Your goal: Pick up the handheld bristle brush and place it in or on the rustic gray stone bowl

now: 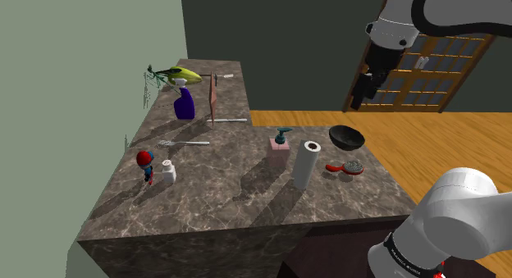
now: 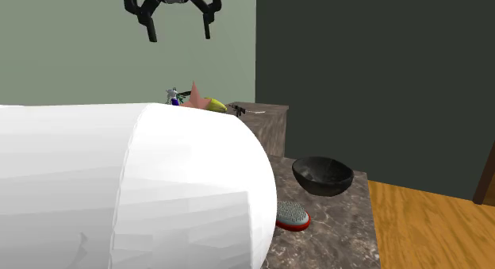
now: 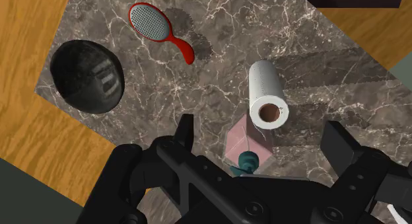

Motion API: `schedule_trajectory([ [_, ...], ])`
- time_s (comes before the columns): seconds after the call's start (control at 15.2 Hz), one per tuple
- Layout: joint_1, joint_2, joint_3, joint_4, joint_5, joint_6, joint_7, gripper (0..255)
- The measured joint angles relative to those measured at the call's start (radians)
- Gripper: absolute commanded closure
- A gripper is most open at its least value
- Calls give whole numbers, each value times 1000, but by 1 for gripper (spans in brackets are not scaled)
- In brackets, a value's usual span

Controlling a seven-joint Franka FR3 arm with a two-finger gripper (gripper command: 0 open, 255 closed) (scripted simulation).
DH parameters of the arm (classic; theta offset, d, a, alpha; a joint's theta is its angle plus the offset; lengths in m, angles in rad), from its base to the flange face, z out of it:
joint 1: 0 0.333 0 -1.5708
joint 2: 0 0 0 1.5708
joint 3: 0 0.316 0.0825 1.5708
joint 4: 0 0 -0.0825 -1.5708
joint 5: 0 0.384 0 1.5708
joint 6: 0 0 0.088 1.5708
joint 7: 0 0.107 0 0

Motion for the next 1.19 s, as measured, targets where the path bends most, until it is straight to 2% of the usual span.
schedule_trajectory([
  [0.13,1,-6,-9,-13,-4,5,-15,0],
  [0.53,8,-36,-131,-170,-67,120,-189,0],
  [0.86,0,-22,-267,-281,-146,235,-362,0],
  [1.19,6,53,-394,-344,-213,361,-521,0],
])
